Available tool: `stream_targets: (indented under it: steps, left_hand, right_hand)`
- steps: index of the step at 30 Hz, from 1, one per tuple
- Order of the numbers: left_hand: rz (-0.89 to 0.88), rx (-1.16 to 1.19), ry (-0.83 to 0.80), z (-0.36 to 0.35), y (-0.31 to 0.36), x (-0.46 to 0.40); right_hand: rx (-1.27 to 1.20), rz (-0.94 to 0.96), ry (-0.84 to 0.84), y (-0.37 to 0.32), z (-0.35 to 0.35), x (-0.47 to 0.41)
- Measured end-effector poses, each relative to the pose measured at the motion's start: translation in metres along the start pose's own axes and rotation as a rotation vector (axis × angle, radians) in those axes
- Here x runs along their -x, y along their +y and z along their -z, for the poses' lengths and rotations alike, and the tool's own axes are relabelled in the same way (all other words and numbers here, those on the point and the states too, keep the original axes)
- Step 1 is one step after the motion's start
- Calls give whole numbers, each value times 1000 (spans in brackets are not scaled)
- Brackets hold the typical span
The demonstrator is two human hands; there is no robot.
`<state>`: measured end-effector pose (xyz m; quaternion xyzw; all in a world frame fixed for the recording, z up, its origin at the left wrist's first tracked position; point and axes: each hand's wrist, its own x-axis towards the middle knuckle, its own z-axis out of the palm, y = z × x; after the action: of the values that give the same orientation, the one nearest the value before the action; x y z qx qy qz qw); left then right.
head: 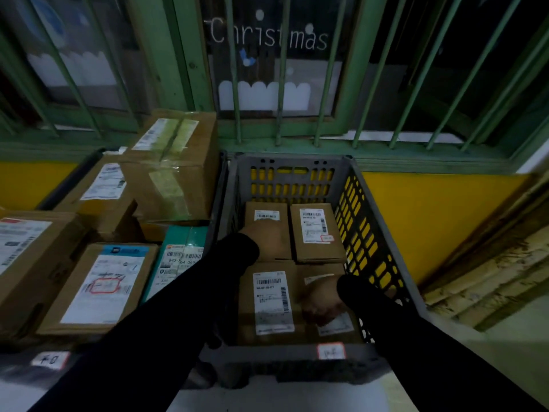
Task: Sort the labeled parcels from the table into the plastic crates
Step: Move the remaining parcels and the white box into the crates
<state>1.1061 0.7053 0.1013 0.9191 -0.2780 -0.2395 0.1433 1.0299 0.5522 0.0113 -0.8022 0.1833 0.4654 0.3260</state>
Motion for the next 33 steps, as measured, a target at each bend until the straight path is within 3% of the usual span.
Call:
stream_targets:
  steps: [6,7,9,13,18,24,33]
  left_hand:
    - [-45,428,214,13,2,27]
    - [-33,501,249,13,2,31]
    - [-28,625,325,13,6,43]
    - [-95,845,467,18,33,67]
    - [-250,1030,546,26,103,104]
    - [-470,1122,391,-25,245,140]
    - [-680,1134,40,-179,494,205]
  right_hand:
    - [-200,96,36,5,0,16]
    - [-333,93,145,4,3,23]
    - [-334,151,418,4,5,41]
    - [-540,420,802,14,14,93]
    - [-839,736,963,55,13,176]
    - [-1015,864,1098,186,-23,289]
    - [-1312,621,1544,452,-117,421]
